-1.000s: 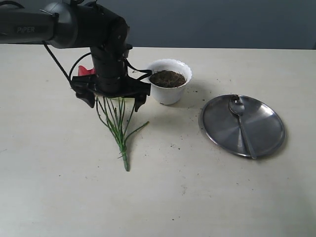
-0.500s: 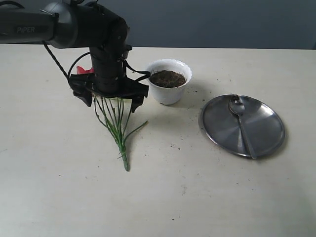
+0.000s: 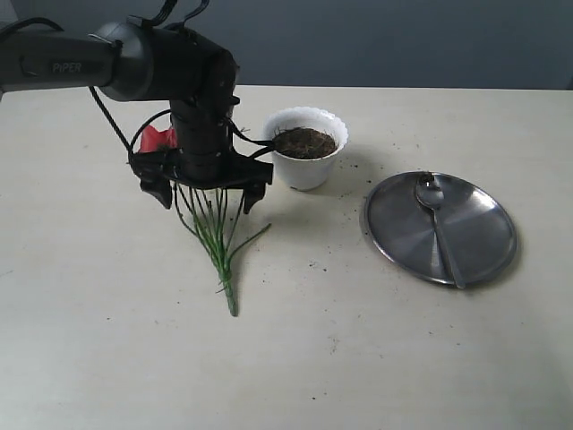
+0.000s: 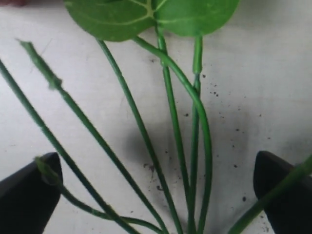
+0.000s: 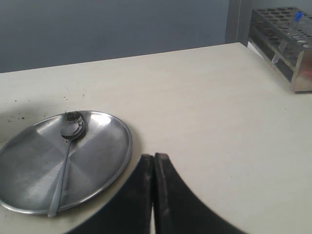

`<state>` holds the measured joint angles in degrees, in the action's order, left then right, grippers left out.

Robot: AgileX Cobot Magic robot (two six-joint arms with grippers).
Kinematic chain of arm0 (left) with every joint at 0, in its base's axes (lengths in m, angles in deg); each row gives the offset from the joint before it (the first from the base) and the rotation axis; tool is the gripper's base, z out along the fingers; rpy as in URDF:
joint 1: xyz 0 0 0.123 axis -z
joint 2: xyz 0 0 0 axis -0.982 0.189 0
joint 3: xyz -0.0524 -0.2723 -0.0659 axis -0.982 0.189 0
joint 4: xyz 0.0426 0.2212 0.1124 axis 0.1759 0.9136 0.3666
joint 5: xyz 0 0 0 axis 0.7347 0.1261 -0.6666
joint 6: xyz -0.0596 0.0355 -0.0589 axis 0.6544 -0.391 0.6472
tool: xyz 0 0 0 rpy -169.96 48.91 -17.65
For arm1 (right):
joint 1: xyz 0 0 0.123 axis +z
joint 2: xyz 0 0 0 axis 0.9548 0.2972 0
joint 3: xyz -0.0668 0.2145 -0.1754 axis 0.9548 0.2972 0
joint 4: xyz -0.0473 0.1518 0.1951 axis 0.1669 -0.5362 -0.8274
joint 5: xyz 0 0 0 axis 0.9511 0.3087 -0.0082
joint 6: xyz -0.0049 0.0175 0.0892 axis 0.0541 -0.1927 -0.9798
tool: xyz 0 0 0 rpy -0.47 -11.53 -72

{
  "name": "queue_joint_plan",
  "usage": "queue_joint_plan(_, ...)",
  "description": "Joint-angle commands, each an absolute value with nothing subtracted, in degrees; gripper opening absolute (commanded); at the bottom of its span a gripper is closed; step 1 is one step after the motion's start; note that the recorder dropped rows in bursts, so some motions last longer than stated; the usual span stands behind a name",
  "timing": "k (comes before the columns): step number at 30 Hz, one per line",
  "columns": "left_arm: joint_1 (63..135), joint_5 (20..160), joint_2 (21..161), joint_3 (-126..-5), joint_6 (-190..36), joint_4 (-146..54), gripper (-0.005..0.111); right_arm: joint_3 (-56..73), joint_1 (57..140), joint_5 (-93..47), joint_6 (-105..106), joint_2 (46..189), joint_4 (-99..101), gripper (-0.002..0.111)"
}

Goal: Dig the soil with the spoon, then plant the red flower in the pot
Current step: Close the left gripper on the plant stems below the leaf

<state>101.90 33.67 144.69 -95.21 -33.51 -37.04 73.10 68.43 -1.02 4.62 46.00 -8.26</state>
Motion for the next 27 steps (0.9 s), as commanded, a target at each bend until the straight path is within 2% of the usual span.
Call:
queue_joint_plan(1,101.94,35.54,144.79,-94.95,-29.26,-38.26,0.105,73.39,68.21,-1.81,4.89,45.78,-8.23,-0.001)
queue_joint_plan(22,102.05,35.79,144.79,-94.95,-20.11,-36.75,0.105,73.39,68.21,-1.71,4.89,45.78,-8.23,-0.001)
queue_joint_plan(25,102.05,35.79,145.0,-94.95,-19.63,-36.75,0.101,73.39,68.21,-1.71,4.89,45.78,-8.23,-0.001)
queue_joint_plan(27,102.05,35.53,145.31,-94.95,-19.08,-36.75,0.094,73.39,68.21,-1.71,4.89,45.78,-8.23,-0.001)
